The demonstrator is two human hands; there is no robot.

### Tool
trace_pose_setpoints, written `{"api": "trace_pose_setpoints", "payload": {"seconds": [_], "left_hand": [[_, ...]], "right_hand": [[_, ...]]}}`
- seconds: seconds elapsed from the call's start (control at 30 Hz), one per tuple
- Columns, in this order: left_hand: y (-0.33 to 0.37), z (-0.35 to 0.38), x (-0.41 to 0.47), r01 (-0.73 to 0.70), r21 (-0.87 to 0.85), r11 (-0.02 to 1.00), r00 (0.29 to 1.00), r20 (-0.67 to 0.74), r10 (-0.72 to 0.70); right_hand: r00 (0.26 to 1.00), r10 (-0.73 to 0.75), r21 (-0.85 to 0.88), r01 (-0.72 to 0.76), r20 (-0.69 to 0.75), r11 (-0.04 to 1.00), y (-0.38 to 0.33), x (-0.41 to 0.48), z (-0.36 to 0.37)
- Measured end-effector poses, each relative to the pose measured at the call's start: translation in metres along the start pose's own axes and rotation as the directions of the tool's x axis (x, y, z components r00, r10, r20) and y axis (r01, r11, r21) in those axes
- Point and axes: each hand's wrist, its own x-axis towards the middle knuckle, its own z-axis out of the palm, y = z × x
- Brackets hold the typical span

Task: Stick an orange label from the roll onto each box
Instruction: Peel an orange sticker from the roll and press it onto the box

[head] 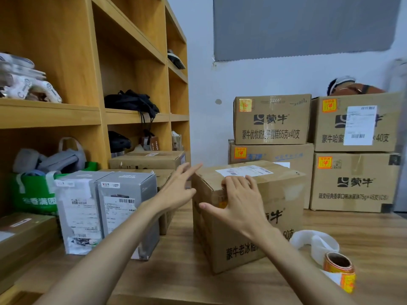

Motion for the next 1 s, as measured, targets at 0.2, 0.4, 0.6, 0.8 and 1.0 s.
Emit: {"api": "trace_pose_setpoints", "payload": {"seconds": [0.2,0.4,0.6,0.8,1.0], "left_hand": [[-0.019,0.009,0.006,0.068,-0.065,0.996,0.989,0.132,-0.059],[-0.016,0.005,-0.017,-0.066,-0.07,0.995,0.993,0.089,0.073],[-0.002,0.007,-0.042,-0.156,-0.058,0.986,0.988,0.011,0.156],[0.005,0.018,-0.052,-0.266,0.051,0.963,0.961,-0.058,0.269],[0.012,0.026,-0.05,-0.293,0.167,0.941,0.932,-0.17,0.321]], "right_hand": [[0.999,0.019,-0.03,-0.02,-0.051,0.999,0.002,-0.005,0.003],[0.997,-0.059,0.087,0.064,-0.056,0.994,0.027,-0.023,-0.015],[0.996,-0.089,0.38,0.072,0.025,0.922,0.072,-0.041,-0.041],[0.985,-0.052,0.422,-0.021,0.162,0.906,0.109,-0.045,-0.047],[0.939,-0.032,0.56,-0.176,0.341,0.81,0.131,-0.043,-0.045]]}}
